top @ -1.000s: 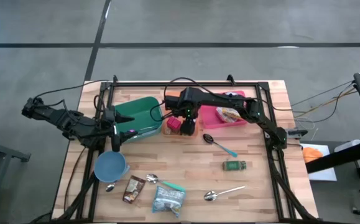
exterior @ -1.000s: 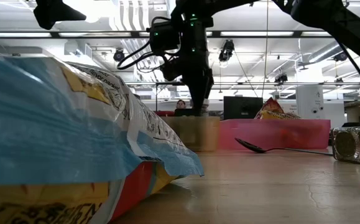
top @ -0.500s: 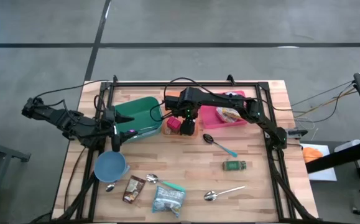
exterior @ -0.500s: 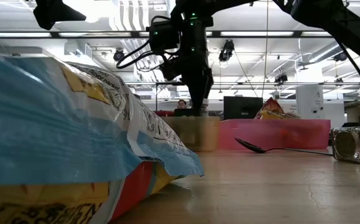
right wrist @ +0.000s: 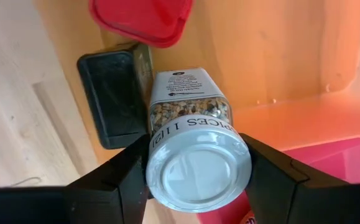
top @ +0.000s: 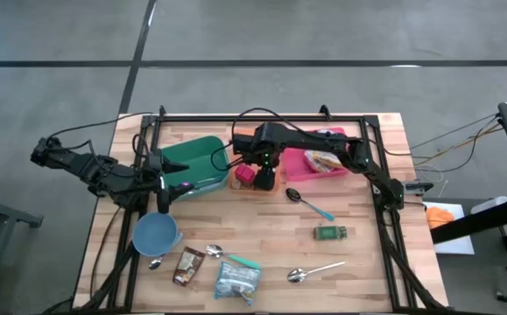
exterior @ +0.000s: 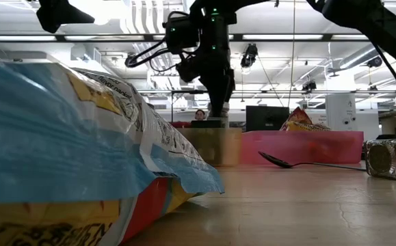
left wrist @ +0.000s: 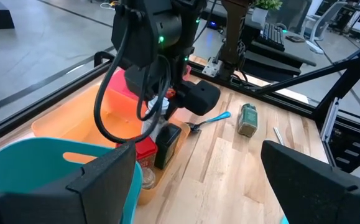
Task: Pick & Place Food Item
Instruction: Put the white seasoning bottle into the orange bin
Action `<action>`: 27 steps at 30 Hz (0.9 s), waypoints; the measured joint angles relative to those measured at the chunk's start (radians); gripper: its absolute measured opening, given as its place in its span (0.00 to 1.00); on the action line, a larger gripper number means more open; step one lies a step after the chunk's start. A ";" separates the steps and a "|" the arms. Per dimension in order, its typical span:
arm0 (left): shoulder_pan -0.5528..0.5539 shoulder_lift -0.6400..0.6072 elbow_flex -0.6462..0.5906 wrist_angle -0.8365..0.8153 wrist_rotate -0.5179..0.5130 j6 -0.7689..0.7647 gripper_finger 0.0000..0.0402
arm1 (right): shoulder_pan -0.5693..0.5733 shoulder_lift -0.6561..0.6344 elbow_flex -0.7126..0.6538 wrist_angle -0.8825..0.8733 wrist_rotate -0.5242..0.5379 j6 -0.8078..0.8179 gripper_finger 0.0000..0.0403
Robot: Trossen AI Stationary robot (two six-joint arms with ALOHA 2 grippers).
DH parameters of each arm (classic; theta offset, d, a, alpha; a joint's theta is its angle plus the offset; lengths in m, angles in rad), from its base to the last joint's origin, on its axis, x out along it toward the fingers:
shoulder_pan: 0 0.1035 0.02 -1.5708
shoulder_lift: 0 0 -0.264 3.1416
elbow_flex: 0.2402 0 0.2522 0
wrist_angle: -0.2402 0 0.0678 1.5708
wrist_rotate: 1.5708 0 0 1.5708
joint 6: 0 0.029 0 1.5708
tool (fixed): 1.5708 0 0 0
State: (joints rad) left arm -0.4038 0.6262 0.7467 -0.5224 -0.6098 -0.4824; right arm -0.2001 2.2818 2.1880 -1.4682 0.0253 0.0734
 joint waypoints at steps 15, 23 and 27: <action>0.000 0.000 0.000 -0.007 0.000 -0.016 0.86 | -0.056 -0.008 0.000 0.017 0.008 0.001 0.51; 0.000 0.000 0.000 -0.011 0.000 -0.016 0.86 | -0.072 -0.008 -0.027 0.048 0.012 0.005 0.63; 0.000 0.000 0.000 -0.014 0.000 -0.017 0.86 | -0.071 -0.007 -0.066 0.064 0.009 0.002 0.73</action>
State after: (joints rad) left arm -0.4038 0.6262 0.7467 -0.5368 -0.6095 -0.4989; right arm -0.2707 2.2744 2.1223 -1.4045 0.0342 0.0754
